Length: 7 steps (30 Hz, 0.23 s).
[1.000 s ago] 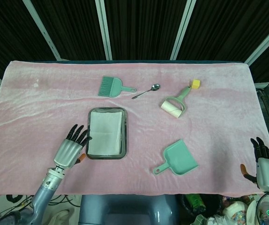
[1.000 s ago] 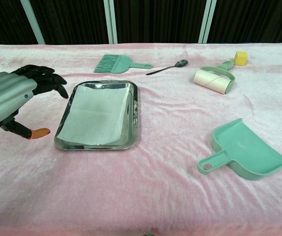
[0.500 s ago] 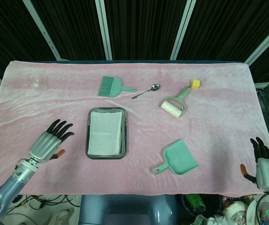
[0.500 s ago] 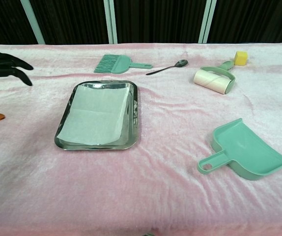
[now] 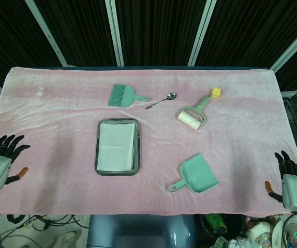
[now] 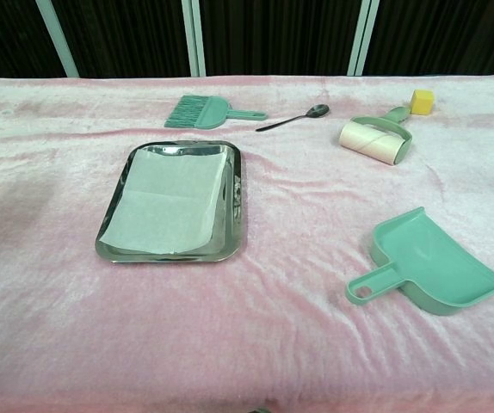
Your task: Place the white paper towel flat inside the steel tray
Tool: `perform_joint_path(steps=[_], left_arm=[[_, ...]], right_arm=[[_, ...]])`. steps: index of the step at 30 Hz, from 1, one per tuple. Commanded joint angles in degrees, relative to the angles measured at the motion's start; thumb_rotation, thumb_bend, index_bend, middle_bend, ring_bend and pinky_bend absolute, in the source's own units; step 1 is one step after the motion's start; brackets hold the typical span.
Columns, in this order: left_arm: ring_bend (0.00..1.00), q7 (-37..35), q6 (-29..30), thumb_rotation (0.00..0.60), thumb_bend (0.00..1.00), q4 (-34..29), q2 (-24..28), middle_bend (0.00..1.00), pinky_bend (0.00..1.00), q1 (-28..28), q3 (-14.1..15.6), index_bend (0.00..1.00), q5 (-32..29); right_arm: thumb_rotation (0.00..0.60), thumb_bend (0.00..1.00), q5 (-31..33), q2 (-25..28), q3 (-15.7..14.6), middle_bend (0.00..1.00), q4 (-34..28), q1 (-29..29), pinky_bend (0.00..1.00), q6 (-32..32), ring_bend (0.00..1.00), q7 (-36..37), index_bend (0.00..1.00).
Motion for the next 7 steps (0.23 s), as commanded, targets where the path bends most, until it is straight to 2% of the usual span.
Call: perform_joint_path(steps=[1,7], left_arm=[[0.0,0.0,-1.6,0.6,0.26,-1.2,1.1,0.07,0.0,0.7,-0.8,0.22,-1.9],[0.0,0.6,-1.6,0.6,0.26,-3.1,2.9,0.06,0.0,1.5,-2.3,0.22,-3.4]], right_arm=[[0.6,0.29,-0.7,0.4,-0.3,0.02,0.0,0.1,0.14,-0.3,0.12,0.5,0.07],[0.6,0.28,-4.4,1.6,-1.8,0.02,0.3,0.3,0.14,-1.1,0.12,2.8,0.07]])
